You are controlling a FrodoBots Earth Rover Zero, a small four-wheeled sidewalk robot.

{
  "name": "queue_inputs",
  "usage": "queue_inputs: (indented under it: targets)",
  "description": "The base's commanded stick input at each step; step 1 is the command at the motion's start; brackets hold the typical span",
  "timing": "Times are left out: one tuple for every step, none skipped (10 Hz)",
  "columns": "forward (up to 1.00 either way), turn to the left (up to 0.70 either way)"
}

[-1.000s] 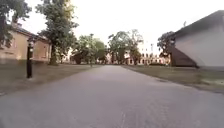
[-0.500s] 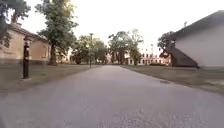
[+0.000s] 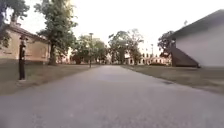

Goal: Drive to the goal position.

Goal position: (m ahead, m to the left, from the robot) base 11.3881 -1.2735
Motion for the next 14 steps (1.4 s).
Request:
queue_inputs:
  targets:
    - [0.45,0.0]
    - [0.45,0.0]
    - [0.45,0.0]
    - [0.45,0.0]
    - [0.45,0.0]
    - [0.45,0.0]
    - [0.45,0.0]
    - [0.45,0.0]
    - [0.45,0.0]
    - [0.45,0.0]
    - [0.45,0.0]
    - [0.45,0.0]
    - [0.45,0.0]
    - [0.45,0.0]
